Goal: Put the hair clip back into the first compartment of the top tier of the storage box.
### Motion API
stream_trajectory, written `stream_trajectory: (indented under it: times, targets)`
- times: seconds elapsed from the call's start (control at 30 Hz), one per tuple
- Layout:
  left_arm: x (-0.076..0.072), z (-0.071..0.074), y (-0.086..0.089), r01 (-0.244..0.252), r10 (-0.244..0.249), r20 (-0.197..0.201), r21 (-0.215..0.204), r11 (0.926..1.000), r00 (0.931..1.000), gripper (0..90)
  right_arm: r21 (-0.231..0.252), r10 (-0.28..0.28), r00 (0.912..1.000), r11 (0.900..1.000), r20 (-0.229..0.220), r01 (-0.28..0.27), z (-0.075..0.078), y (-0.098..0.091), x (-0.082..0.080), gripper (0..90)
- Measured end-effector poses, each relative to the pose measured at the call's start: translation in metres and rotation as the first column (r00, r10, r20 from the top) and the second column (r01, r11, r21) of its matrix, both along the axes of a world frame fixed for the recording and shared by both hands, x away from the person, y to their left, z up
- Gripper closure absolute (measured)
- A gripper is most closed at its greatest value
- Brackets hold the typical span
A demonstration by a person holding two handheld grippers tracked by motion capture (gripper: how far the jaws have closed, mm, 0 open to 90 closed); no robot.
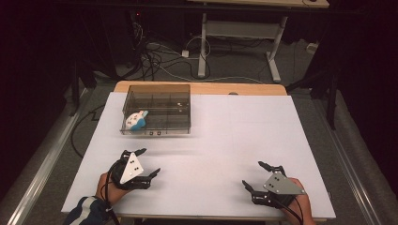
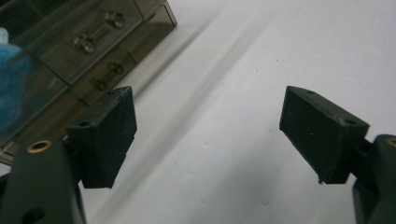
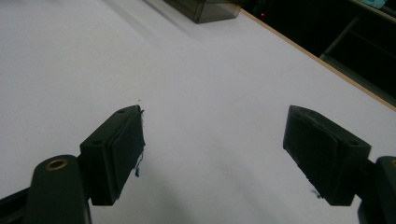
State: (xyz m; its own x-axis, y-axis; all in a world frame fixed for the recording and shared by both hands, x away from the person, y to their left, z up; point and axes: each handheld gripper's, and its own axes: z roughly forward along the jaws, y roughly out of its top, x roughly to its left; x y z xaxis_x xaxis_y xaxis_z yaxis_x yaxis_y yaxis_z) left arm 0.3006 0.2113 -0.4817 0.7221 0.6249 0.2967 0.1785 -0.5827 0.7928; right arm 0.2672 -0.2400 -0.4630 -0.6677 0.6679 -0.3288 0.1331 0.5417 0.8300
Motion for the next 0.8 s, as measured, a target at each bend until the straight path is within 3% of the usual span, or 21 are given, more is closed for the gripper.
stream_trajectory:
  times: [0.37,0.8]
  targets:
    - [-0.008,-0.011,0.013,-0.019,0.020,-0.053,0.006,0.9998,0.9984,18.3,0.008,-0.016,0.9999,0.9998,0.000,0.016,0.000,-0.007,0.000,21.0]
    - [-0.014,-0.007,0.014,-0.019,0.018,-0.029,-0.005,0.9998,0.9994,18.3,0.010,-0.017,0.9998,0.9998,0.010,0.017,0.001,-0.008,-0.001,21.0]
